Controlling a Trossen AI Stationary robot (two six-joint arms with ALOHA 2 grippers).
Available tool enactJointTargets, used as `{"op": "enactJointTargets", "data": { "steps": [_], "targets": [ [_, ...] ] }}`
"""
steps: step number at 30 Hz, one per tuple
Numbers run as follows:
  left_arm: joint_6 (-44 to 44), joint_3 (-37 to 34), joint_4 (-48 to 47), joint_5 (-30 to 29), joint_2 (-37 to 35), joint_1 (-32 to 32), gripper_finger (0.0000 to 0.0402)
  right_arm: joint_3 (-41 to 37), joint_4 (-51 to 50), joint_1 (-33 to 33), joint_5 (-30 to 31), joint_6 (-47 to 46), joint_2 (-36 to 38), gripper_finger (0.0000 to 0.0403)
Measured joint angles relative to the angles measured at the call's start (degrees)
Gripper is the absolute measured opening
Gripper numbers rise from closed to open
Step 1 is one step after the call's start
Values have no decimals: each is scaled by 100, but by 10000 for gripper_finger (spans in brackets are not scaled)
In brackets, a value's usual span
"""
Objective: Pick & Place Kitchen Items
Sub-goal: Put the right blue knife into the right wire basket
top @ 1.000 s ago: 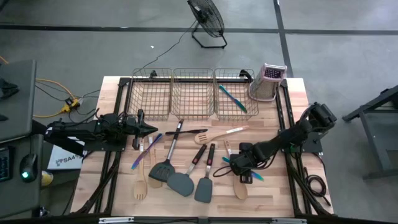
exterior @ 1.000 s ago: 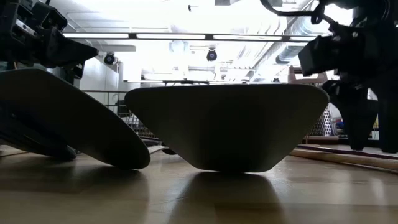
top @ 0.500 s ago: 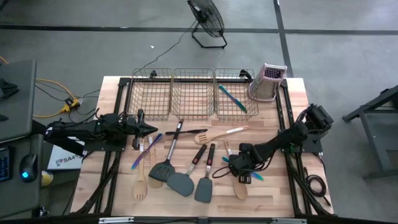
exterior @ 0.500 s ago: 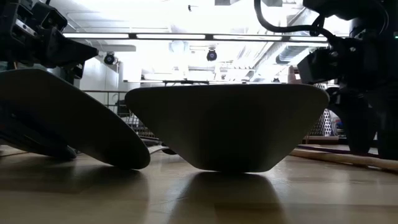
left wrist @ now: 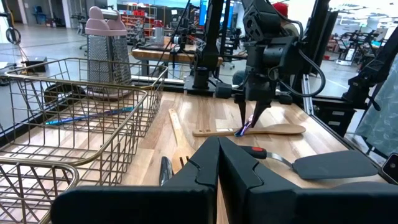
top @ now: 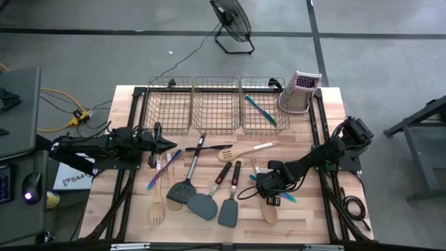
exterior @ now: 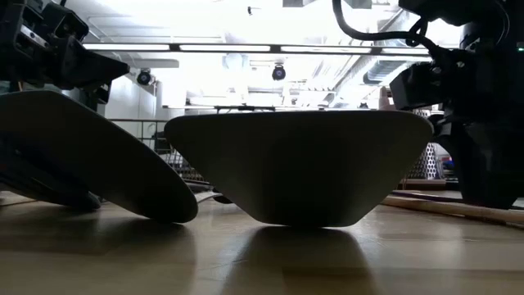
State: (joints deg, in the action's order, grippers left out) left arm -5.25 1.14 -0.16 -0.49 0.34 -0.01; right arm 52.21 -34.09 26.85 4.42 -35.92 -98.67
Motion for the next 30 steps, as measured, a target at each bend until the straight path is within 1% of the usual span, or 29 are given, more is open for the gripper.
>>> {"op": "enactJointTargets", "data": {
  "steps": [9,12,23,30],
  "targets": [
    [0,0,0,0,1,-1,3,-2,2,-27,-16,-480,-2,28],
    [1,1,-1,2,0,0,3,-4,13,-28,-21,-630,-7,27],
    [0,0,0,2,0,-1,3,191,-86,-89,-136,-675,-24,27],
    [0,0,0,2,2,0,3,205,-35,-277,-176,-798,333,27]
  ]
}}
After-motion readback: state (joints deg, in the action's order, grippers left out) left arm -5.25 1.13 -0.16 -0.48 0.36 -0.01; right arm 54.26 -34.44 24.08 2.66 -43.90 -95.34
